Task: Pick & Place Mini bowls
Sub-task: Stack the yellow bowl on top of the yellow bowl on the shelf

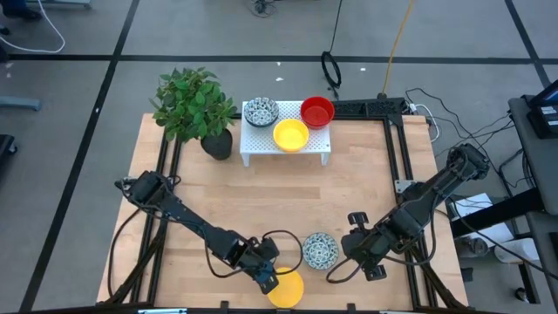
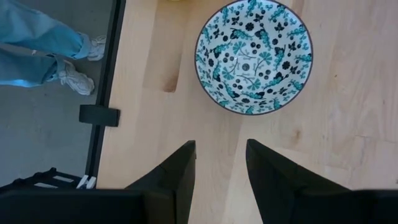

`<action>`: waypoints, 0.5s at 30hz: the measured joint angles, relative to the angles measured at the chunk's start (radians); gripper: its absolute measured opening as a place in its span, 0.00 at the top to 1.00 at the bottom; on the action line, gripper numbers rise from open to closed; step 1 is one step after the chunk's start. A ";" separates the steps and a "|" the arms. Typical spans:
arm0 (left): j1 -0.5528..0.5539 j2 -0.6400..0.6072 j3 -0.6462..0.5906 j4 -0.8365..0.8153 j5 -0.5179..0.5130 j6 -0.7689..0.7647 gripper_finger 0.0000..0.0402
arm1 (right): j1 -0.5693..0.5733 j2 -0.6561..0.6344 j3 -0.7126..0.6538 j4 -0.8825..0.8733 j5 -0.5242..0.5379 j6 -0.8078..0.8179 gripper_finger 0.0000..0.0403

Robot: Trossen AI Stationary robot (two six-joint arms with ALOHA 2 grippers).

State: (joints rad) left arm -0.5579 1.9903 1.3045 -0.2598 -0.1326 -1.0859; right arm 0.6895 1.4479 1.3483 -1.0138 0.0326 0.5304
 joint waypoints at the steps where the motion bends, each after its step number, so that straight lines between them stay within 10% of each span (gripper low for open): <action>1: 0.000 0.000 0.000 0.000 0.000 0.003 0.68 | 0.000 0.000 0.000 0.000 0.000 0.000 0.67; 9: 0.013 0.000 0.000 0.006 0.020 0.008 0.97 | 0.000 0.000 0.000 0.000 0.000 0.000 0.67; 15: 0.032 -0.002 0.000 0.111 0.032 0.018 0.98 | 0.000 0.000 0.000 0.000 0.000 0.000 0.67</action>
State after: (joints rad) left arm -0.5263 1.9879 1.3045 -0.1483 -0.1009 -1.0675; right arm 0.6895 1.4479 1.3482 -1.0139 0.0328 0.5306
